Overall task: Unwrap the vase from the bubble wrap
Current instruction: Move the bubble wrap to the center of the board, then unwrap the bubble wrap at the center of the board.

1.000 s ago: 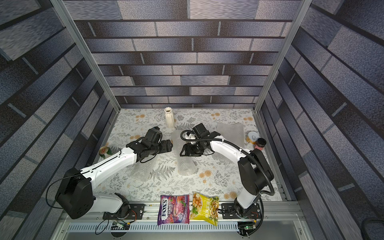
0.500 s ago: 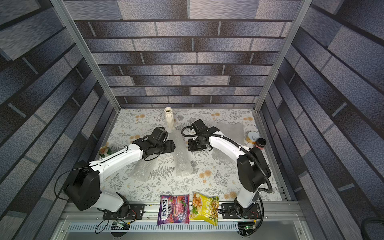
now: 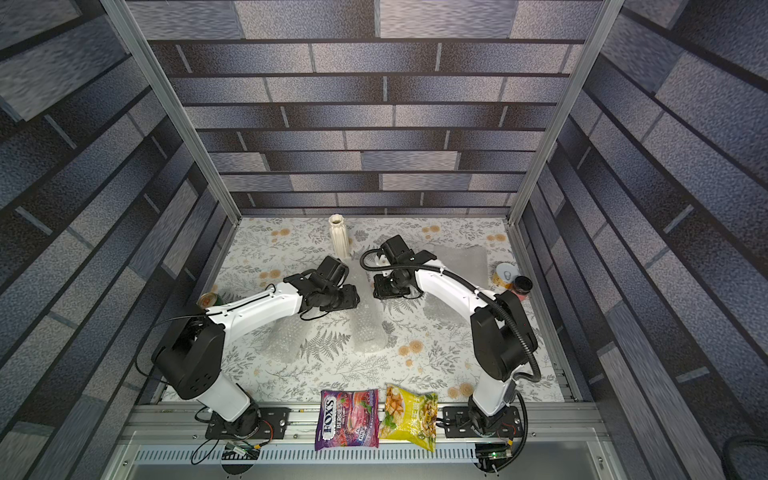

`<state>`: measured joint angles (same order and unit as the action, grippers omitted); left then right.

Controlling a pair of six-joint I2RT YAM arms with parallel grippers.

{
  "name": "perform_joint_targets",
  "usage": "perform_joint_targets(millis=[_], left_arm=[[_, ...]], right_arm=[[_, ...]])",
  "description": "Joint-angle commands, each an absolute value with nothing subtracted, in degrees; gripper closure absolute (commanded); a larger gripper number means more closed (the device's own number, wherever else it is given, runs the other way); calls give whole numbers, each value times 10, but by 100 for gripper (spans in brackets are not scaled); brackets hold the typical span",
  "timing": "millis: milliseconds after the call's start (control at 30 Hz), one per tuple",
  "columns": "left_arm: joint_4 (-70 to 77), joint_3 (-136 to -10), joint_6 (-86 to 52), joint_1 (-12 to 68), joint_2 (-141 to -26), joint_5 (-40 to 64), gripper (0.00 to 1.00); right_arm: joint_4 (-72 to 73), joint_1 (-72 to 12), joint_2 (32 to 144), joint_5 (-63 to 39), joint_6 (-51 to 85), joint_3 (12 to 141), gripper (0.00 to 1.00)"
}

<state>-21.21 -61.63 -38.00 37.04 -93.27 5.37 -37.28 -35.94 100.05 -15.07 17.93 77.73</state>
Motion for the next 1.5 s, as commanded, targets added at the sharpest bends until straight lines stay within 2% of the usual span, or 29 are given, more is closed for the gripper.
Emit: perform_joint_targets(millis=[0, 633, 833, 1467], left_arm=[[-223, -629, -388, 377, -944, 63, 40], [-218, -623, -385, 375, -953, 72, 41], [-215, -622, -385, 374, -954, 74, 41], [-190, -559, -392, 350, -925, 84, 41]], right_arm=[[-387, -368, 1018, -157, 172, 796, 72], [-408, -379, 1080, -123, 158, 822, 73], [-436, -397, 1088, -67, 149, 837, 74], [-445, -417, 1103, 1, 165, 848, 89]])
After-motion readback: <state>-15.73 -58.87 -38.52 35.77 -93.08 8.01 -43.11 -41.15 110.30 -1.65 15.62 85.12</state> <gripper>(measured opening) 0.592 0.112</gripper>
